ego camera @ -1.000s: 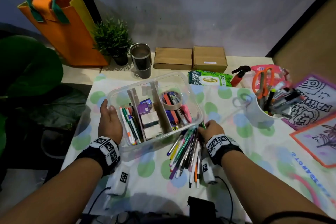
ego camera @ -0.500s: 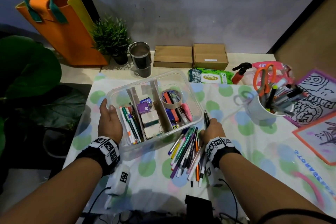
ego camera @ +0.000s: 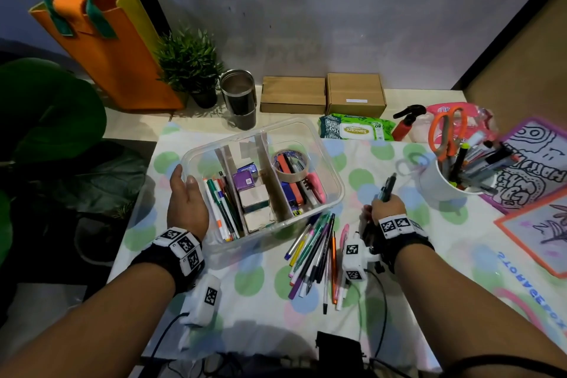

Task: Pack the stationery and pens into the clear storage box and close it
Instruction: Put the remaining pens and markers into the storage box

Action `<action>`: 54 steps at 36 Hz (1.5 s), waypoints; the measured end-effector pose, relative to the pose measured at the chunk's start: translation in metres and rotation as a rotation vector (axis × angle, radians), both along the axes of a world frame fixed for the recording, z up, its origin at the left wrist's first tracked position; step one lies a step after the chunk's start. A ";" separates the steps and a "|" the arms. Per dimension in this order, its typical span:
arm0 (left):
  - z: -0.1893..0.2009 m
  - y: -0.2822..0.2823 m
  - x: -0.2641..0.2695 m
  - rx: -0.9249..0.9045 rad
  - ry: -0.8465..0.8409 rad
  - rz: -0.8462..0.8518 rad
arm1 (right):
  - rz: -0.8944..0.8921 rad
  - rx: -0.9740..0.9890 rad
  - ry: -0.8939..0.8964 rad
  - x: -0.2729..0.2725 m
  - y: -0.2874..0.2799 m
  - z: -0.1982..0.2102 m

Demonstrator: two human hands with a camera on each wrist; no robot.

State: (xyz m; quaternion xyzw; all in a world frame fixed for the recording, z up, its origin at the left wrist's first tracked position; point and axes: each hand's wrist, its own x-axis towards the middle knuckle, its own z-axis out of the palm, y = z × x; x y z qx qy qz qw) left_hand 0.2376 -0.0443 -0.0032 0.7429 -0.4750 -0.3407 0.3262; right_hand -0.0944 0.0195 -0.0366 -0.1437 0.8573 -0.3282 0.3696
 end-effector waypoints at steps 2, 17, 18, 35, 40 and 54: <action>0.001 0.000 0.000 0.003 -0.003 0.000 | -0.020 -0.036 -0.028 -0.003 -0.004 0.002; 0.000 0.000 0.000 0.002 -0.003 0.005 | -0.002 -0.102 -0.016 -0.008 0.003 0.010; 0.000 0.000 0.000 0.000 -0.002 0.004 | -0.005 -0.107 -0.023 -0.006 0.004 0.011; 0.002 0.000 -0.001 -0.008 -0.012 0.000 | 0.004 -0.182 0.136 -0.005 0.000 0.020; 0.003 0.000 -0.001 -0.007 -0.008 0.000 | 0.372 0.213 0.172 0.002 0.026 0.014; 0.006 0.002 -0.003 -0.001 -0.016 -0.004 | 0.610 0.461 0.337 0.017 0.043 0.001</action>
